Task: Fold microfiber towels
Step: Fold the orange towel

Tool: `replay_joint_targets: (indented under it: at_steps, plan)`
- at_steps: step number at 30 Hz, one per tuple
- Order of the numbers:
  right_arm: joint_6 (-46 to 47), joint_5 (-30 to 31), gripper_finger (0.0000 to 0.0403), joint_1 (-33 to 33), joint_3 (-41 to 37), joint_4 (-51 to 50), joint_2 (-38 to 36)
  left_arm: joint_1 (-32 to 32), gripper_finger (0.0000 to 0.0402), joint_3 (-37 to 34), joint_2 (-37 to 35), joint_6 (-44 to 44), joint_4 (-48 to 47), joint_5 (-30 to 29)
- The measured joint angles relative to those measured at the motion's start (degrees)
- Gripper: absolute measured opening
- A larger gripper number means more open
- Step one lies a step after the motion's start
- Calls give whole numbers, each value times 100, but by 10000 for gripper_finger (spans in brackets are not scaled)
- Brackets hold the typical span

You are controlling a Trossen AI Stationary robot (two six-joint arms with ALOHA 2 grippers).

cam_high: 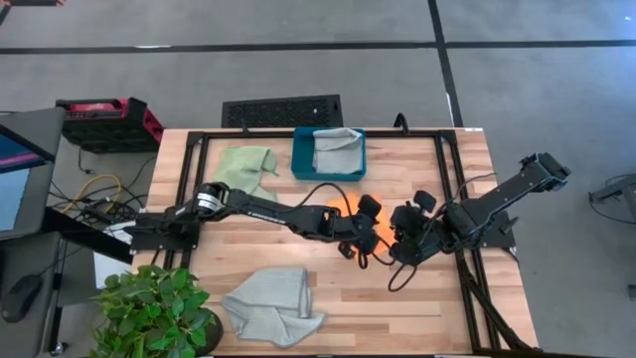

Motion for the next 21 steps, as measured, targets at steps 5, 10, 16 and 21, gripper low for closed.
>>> replay_joint_targets:
  at_steps: [5,10,16,21]
  plan:
    - [34,-28,161,0,0,51,2,-28,128,2,0,1,-153,-35]
    - [-86,-101,161,32,-56,94,1,-46,128,-4,-271,-628,-893,-581]
    - [-1129,-344,161,346,-931,897,2,-77,128,0,-1017,-1637,-2366,-422]
    - [-1670,-395,161,338,-1700,2265,7,-175,128,2,-1654,-2304,-3051,-449]
